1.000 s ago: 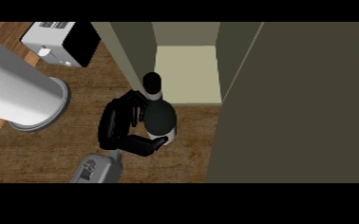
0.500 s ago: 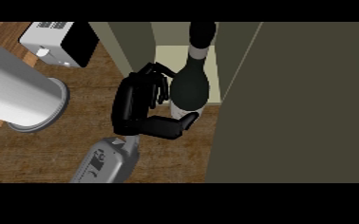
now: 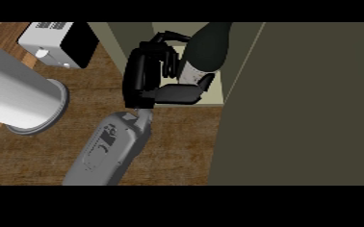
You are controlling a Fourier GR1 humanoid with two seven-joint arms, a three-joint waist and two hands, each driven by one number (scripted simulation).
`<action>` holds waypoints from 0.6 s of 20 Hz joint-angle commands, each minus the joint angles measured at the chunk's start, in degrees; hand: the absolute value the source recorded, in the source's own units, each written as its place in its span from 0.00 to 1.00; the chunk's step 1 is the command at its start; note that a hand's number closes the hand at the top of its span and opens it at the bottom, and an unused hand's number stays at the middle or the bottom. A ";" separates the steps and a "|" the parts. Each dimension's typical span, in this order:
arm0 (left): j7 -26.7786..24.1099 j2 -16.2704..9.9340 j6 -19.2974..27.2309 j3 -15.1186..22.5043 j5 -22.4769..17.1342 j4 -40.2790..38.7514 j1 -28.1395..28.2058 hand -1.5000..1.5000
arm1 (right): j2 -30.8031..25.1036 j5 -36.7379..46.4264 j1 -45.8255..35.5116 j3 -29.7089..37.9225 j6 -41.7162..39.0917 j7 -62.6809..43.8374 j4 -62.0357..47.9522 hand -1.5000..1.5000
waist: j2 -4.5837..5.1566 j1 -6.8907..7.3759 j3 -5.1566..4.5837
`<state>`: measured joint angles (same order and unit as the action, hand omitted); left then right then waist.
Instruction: Pick up the wine, place it into the cabinet and close the cabinet
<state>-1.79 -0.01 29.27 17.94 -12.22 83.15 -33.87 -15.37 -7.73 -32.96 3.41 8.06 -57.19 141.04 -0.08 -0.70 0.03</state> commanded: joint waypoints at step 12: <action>-10.95 0.00 0.12 -2.86 2.85 -22.76 -11.41 1.00 | 0.46 -6.85 1.10 2.64 -1.73 -0.75 2.29 0.00 | 0.19 -0.34 -0.02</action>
<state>-9.91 -0.15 30.67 16.91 -9.24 66.44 -42.21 -14.77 -8.48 -33.26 3.70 6.98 -56.58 140.17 0.05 -0.98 0.00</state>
